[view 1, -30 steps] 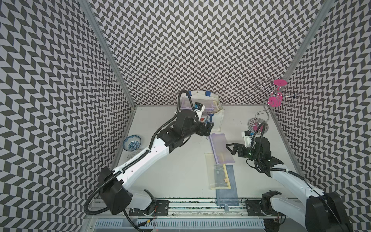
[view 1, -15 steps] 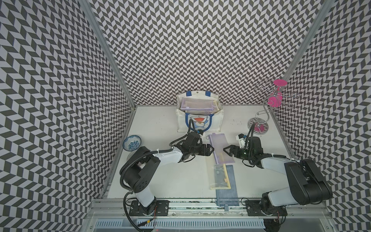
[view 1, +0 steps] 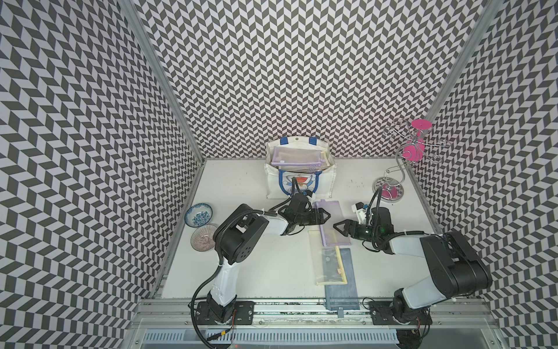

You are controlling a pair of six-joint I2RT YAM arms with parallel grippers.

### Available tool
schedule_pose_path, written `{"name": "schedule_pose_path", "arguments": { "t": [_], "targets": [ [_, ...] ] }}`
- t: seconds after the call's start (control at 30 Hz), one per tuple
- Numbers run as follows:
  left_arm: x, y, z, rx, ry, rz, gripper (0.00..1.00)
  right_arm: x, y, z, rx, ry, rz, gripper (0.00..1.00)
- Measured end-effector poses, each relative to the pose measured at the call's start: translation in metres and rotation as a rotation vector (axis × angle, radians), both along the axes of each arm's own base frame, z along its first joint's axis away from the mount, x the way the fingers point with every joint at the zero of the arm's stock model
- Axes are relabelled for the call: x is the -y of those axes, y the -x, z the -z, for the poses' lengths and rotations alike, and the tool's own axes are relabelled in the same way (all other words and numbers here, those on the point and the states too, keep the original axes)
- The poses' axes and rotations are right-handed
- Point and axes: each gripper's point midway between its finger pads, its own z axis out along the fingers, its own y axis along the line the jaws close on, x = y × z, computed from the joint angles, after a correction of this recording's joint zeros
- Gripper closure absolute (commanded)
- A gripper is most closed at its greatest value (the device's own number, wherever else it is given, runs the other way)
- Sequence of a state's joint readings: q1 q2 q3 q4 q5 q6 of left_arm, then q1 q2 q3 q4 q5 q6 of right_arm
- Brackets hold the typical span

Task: Put the pencil pouch into the canvas bag
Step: Pick up the pencil pouch.

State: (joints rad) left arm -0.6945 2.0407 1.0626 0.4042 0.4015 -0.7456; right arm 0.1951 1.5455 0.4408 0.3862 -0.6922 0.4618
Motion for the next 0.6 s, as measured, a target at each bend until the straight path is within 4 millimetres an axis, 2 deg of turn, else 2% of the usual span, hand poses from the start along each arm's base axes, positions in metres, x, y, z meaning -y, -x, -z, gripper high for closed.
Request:
{"name": "schedule_pose_path", "arguments": {
  "t": [0.13, 0.23, 0.4, 0.47, 0.5, 0.6],
  "targets": [
    [0.006, 0.003, 0.003, -0.020, 0.019, 0.006, 0.47, -0.004, 0.005, 0.001, -0.006, -0.007, -0.016, 0.24],
    [0.011, 0.007, 0.003, -0.025, 0.029, 0.016, 0.66, -0.005, 0.008, 0.003, -0.016, -0.012, -0.019, 0.29],
    [0.016, 0.009, -0.006, -0.010, 0.068, 0.030, 0.84, -0.004, 0.013, 0.005, -0.026, -0.013, -0.020, 0.36],
    [0.016, 0.011, -0.009, -0.009, 0.081, 0.032, 0.97, -0.004, 0.016, 0.004, -0.030, -0.012, -0.020, 0.39],
    [0.016, 0.012, -0.010, -0.004, 0.083, 0.036, 1.00, -0.004, 0.018, 0.003, -0.031, -0.013, -0.020, 0.40],
    [0.018, 0.018, -0.020, 0.012, 0.099, 0.057, 1.00, -0.003, 0.020, -0.006, -0.013, -0.017, -0.019, 0.38]
  ]
}}
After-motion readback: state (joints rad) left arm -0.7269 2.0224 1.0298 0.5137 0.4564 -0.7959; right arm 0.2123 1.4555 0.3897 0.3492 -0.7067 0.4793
